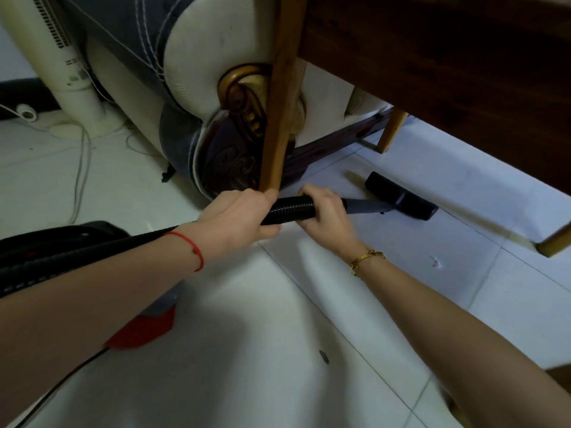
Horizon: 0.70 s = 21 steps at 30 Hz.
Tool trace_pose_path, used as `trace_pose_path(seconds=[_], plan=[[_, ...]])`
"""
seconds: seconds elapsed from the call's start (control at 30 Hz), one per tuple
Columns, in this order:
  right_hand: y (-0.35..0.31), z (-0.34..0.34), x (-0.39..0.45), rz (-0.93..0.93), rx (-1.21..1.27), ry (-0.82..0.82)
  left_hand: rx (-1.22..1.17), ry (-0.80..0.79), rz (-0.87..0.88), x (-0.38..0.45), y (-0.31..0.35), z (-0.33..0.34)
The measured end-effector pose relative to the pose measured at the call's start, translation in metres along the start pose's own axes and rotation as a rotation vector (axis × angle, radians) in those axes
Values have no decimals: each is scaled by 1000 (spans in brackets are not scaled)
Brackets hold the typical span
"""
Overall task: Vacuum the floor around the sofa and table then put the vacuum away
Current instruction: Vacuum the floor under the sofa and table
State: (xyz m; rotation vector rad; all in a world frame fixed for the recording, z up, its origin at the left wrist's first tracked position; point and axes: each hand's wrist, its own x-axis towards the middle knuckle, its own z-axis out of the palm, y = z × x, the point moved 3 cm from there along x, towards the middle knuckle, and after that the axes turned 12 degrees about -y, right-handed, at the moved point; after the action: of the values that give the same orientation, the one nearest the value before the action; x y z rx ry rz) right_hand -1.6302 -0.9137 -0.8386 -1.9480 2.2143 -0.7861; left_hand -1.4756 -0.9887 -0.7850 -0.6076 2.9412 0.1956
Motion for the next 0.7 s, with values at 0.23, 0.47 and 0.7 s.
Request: trace_pose_path(seconds=[0.23,0.47,0.7], plan=[[-47,7,-17,-25,29,-20,17,-12,-3,-51,-6,-10],[-70,-2,-26,-19,52,-16,68,58,-16,-79,0,-24],[-82,-13,-33,-24,85,-1,82,125,11,-96,7,-34]])
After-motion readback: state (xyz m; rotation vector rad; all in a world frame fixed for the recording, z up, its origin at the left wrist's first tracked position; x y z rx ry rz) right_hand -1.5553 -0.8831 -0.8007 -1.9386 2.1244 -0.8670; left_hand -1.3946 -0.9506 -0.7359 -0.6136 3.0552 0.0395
